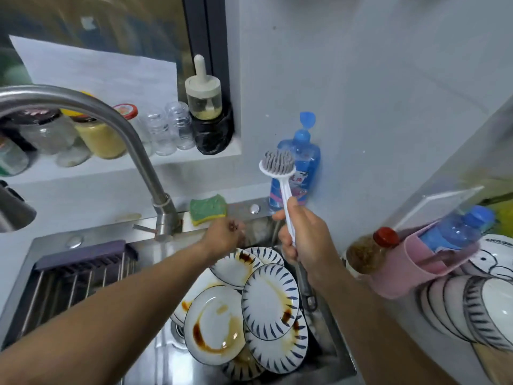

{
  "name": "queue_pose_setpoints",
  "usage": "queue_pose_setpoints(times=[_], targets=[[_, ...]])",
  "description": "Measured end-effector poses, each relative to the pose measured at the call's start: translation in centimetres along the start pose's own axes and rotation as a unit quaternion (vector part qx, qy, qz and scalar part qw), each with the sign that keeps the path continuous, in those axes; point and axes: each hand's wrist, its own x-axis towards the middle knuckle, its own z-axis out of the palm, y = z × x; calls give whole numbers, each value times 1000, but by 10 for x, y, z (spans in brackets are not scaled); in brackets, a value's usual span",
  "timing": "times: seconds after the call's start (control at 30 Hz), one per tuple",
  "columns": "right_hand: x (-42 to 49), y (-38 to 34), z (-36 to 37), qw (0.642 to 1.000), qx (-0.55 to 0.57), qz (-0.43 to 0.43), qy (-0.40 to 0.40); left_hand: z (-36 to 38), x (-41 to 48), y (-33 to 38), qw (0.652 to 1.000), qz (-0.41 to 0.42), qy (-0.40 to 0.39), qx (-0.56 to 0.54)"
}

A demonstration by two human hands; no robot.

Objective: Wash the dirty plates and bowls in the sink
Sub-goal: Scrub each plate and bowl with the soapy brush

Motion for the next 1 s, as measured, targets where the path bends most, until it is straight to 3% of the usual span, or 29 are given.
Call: queue_pose_setpoints(times=[0.1,0.23,0.53,0.83,1.0], targets=[[-6,11,4,1000,-25,12,-8,19,-11,-52,996,-87,12,-23],[-12,23,5,999,-41,17,-17,44,-14,-94,987,-153,-37,21],[-16,33,8,998,-53,11,-36,76,-19,-112,988,-104,-43,105],[-18,38,13,996,-66,23,-55,64,-25,-105,990,-122,-59,49],[-17,36,9,995,-77,20,-64,41,-37,-92,986,-142,-52,-70]])
